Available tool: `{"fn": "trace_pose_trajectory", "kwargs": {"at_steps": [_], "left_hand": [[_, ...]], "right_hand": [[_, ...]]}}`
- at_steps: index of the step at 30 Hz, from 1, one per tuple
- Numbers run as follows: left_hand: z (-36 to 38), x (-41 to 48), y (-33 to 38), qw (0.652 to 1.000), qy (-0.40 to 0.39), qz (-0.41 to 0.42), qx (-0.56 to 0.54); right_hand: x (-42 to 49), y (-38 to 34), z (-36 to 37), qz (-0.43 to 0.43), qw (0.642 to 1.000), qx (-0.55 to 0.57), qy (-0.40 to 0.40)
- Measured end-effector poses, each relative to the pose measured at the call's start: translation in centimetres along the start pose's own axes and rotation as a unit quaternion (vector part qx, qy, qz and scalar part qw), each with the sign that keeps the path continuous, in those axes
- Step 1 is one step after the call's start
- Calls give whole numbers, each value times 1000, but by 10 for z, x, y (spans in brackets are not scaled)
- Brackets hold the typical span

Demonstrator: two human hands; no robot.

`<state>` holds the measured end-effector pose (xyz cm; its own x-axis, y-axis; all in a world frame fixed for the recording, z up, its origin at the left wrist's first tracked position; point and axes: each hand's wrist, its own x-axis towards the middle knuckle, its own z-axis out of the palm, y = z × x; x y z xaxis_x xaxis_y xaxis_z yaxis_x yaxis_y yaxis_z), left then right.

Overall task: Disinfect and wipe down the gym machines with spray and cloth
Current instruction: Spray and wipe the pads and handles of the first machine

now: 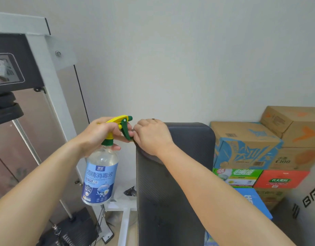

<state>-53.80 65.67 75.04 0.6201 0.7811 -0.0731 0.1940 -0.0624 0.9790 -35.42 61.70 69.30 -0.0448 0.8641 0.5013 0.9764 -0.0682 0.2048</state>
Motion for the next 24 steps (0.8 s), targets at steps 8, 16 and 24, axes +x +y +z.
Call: {"fn": "trace_pose_trajectory", "kwargs": {"at_steps": [8, 16, 24], "left_hand": [[60, 13, 17, 999, -10, -11, -39], [140, 20, 23, 999, -35, -21, -12], [192, 30, 35, 998, -24, -54, 28]], "right_hand": [[-66, 105, -6, 145, 985, 5, 94], [-124, 152, -7, 274, 951, 130, 68], [-196, 193, 5, 420, 835, 342, 98]]}}
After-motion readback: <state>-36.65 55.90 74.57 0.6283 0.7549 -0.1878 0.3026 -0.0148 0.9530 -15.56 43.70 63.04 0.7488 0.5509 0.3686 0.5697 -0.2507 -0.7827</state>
